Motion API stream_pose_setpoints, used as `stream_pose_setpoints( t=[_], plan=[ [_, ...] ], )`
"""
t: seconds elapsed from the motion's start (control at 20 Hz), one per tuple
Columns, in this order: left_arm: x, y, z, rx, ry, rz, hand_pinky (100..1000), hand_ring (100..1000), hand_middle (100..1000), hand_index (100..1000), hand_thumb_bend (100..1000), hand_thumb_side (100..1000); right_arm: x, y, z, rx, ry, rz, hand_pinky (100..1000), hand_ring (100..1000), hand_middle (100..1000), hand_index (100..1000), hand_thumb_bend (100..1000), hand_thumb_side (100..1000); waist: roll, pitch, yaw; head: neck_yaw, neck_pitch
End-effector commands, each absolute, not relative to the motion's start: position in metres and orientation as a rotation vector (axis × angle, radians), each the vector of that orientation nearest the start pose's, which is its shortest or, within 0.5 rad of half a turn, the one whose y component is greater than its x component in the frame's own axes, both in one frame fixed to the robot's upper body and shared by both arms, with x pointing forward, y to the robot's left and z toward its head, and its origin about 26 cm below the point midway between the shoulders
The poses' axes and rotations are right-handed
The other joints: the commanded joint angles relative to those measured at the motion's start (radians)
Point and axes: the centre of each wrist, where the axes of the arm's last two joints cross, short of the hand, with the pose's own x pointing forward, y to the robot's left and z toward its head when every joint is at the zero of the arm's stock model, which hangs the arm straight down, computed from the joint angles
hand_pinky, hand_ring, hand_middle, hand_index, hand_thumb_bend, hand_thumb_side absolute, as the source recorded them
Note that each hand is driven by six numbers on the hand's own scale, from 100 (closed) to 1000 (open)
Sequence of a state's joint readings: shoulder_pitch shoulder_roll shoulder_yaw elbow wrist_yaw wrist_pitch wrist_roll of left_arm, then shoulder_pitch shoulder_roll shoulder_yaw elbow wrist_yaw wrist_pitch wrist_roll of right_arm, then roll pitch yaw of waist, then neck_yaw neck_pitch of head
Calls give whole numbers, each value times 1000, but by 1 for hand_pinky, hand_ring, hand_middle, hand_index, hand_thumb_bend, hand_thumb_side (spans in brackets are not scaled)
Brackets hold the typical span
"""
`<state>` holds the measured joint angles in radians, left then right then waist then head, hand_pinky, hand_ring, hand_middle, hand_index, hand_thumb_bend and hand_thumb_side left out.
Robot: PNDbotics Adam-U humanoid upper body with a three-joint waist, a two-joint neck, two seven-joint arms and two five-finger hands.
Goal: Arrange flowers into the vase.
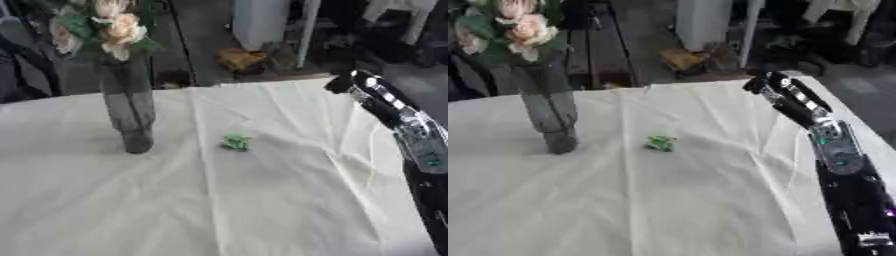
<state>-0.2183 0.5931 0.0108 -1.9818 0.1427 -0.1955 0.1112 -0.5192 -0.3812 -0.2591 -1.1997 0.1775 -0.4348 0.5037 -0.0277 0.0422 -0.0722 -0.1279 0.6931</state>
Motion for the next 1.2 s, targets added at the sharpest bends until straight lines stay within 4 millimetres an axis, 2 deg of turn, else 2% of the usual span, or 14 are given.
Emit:
stream_pose_setpoints(
  t=[0.05,0.15,0.4,0.75,0.85,1.2],
  plan=[
    [288,312,211,279,-2393,-423,783,845,777,765,538,630,399,-379,128,-268,-2002,810,818,787,689,907,100,834,7,-11,4,44,-2],
    [287,311,209,284,-2395,-403,782,843,775,764,531,638,398,-378,130,-270,-2010,805,816,787,690,906,100,833,11,-10,7,70,-11],
    [287,311,208,296,-2405,-370,779,841,773,762,517,645,398,-375,135,-274,-2033,797,812,789,696,905,100,844,14,-5,10,95,-24],
    [288,309,206,295,-2414,-352,778,838,770,760,526,657,398,-372,140,-284,-2067,773,810,800,716,904,100,818,16,-5,8,179,-91],
    [288,309,206,294,-2414,-353,777,838,769,759,529,659,398,-370,141,-285,-2073,770,810,803,721,904,100,817,16,-4,9,192,-96],
    [287,308,203,288,-2413,-359,778,838,770,760,536,665,398,-367,145,-289,-2098,757,810,808,739,903,100,810,16,-4,10,188,-91]
  ],
)
